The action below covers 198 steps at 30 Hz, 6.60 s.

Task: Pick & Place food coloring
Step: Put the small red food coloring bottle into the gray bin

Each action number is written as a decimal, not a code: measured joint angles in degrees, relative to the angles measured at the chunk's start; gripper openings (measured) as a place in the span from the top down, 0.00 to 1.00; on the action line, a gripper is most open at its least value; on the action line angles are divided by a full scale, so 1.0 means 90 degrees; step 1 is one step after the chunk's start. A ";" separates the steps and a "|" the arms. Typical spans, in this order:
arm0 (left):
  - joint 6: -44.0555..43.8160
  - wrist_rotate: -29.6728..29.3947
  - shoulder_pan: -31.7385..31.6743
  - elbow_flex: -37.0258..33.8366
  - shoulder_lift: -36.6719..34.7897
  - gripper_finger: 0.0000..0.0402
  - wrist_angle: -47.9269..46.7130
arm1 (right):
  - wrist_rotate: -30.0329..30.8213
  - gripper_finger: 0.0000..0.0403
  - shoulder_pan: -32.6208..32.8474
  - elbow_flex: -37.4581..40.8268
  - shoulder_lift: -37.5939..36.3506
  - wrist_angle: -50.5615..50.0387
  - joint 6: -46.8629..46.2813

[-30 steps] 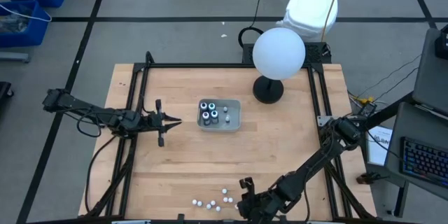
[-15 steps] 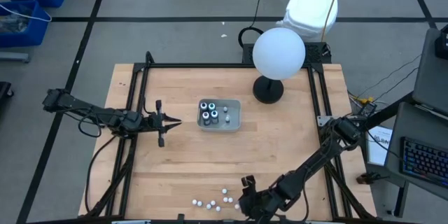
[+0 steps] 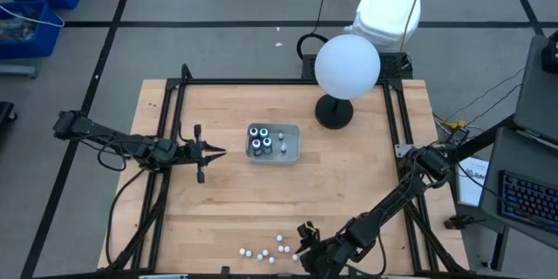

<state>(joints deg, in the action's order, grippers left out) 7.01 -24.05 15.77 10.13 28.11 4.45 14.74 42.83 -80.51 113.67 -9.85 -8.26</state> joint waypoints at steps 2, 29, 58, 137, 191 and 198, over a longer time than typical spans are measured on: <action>0.0000 0.0000 0.0000 0.0000 -0.0001 0.88 0.0000 | -0.0002 0.59 -0.0006 0.0002 0.0000 0.0141 0.0177; 0.0290 -0.0002 0.0000 0.0000 0.0001 0.88 -0.0002 | -0.0038 0.60 -0.0167 0.0607 0.0348 0.2122 0.0522; 0.0359 -0.0002 0.0001 0.0000 -0.0001 0.88 -0.0002 | -0.0170 0.60 -0.0284 0.0600 0.0459 0.1634 -0.0295; 0.0359 -0.0004 0.0000 0.0002 -0.0001 0.88 -0.0053 | 0.0077 0.89 -0.3406 0.0779 -0.2790 -0.1482 0.0685; 0.0529 -0.0005 0.0000 0.0002 0.0001 0.88 -0.0046 | -0.0667 0.89 -0.5719 0.2370 -0.1395 0.1794 0.1264; 0.0537 -0.0005 0.0000 0.0002 0.0001 0.88 -0.0043 | -0.0660 0.89 -0.5758 0.2368 -0.1167 0.1881 0.1094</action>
<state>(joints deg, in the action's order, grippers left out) 11.84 -24.10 15.77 10.15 28.12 4.06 8.80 -8.99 -59.20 103.17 7.08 1.58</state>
